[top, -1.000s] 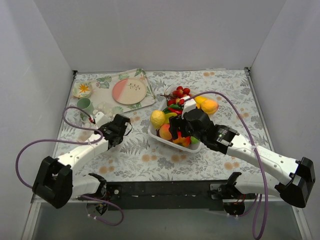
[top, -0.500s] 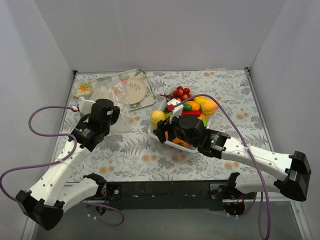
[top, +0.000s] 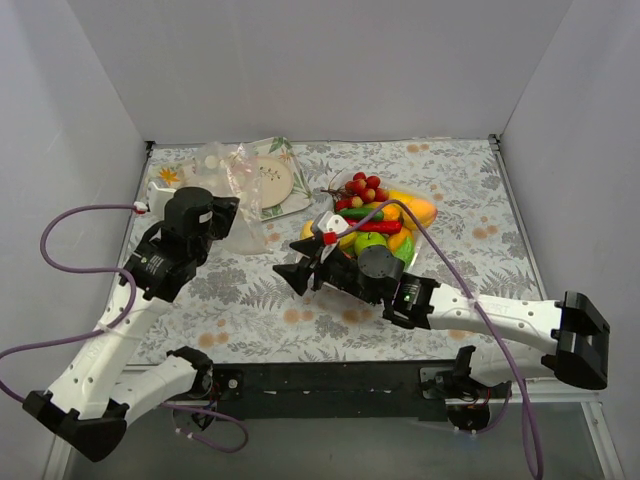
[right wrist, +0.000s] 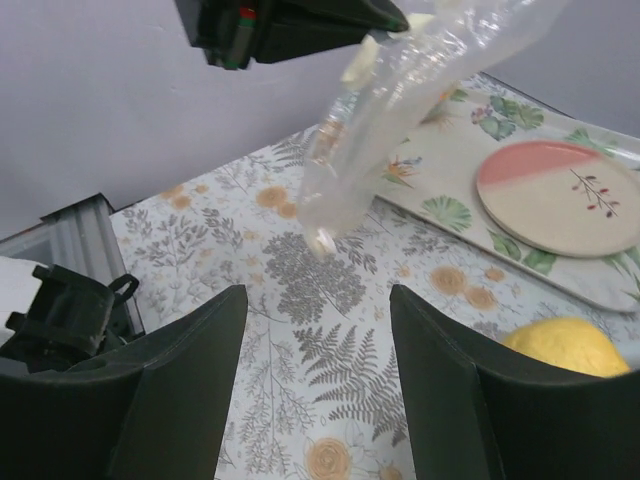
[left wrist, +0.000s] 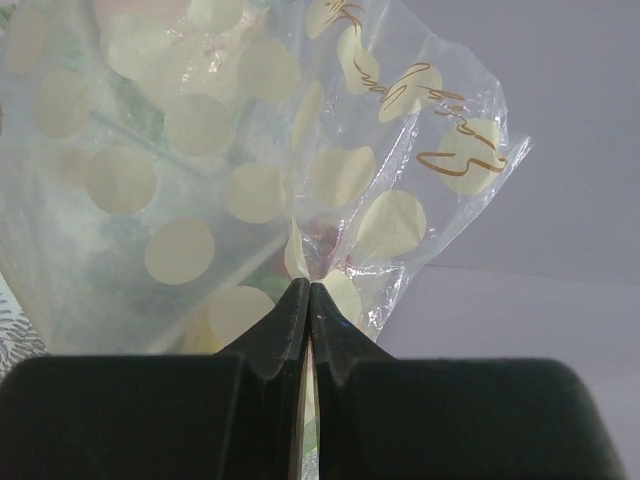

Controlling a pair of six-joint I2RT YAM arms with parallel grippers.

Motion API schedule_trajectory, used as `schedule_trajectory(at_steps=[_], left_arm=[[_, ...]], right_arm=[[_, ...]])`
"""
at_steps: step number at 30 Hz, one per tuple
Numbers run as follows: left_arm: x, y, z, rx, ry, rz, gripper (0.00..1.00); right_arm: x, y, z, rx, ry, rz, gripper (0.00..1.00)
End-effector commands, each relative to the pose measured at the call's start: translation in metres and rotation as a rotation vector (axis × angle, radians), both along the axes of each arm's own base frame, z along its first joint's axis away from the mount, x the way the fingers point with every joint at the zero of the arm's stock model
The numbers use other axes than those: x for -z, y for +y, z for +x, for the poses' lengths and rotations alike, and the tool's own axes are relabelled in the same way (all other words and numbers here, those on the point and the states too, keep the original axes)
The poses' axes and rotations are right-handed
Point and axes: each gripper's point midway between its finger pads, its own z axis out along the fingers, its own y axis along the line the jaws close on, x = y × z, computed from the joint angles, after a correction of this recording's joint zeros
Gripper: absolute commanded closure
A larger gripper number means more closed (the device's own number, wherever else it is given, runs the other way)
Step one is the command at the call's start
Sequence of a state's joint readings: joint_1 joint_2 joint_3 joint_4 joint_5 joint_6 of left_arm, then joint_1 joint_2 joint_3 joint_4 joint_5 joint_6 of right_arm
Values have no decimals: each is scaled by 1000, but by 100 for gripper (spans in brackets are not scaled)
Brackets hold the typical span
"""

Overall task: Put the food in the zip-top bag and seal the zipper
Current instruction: Pick up the zipper food storage bag at the center of the board.

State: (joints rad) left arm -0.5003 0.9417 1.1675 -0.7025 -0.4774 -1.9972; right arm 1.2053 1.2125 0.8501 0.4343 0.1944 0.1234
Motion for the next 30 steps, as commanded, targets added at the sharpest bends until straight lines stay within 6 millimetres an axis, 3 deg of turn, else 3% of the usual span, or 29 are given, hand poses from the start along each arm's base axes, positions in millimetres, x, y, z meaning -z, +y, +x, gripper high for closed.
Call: schedule_trajectory(at_steps=[1, 3, 7, 10, 13, 14, 16, 17, 18, 19, 20, 21, 23, 24, 26, 27, 28, 30], left_arm=[[-10, -5, -1, 17, -12, -37, 100], [-8, -8, -2, 34, -9, -37, 100], [-8, -11, -6, 66, -5, -28, 100], [-9, -9, -11, 79, -5, -17, 100], [-7, -10, -16, 95, -5, -18, 100], [-6, -11, -17, 104, -7, -17, 100], [-5, -12, -19, 122, -7, -9, 100], [-5, -11, -20, 134, -9, 21, 100], [-4, -12, -20, 145, -9, 41, 92], [-6, -12, -19, 161, -19, 65, 78], [-5, -13, -18, 185, -28, 108, 65], [-5, -13, -19, 227, -43, 195, 39], [-11, -14, -19, 287, -94, 290, 23], [-9, -11, -20, 314, -106, 372, 14], [-13, -10, -23, 345, -150, 427, 14], [-11, -9, -24, 370, -164, 489, 15], [-11, -9, -24, 386, -183, 513, 18], [4, -12, -28, 436, -178, 557, 22]], right_arm=[[-43, 26, -10, -51, -79, 107, 32], [-46, 31, -4, -20, -67, 112, 31], [-29, 43, 12, 40, -62, 53, 30], [-33, 48, 21, 75, -73, 49, 30], [-32, 51, 27, 107, -65, 43, 37], [-40, 54, 30, 120, -61, 55, 55], [-28, 54, 41, 184, -20, 2, 92], [-37, 53, 47, 222, 2, 8, 99], [-28, 48, 53, 262, 45, -23, 99], [-26, 43, 59, 288, 75, -34, 99], [-44, 41, 63, 305, 93, -6, 99], [-28, 35, 66, 328, 135, -88, 99], [-36, 31, 76, 349, 205, -99, 99], [-52, 35, 78, 341, 226, -89, 99], [-45, 30, 78, 350, 285, -148, 99], [-58, 35, 78, 333, 292, -129, 99], [-59, 35, 79, 335, 303, -136, 99], [-51, 35, 78, 331, 361, -172, 99]])
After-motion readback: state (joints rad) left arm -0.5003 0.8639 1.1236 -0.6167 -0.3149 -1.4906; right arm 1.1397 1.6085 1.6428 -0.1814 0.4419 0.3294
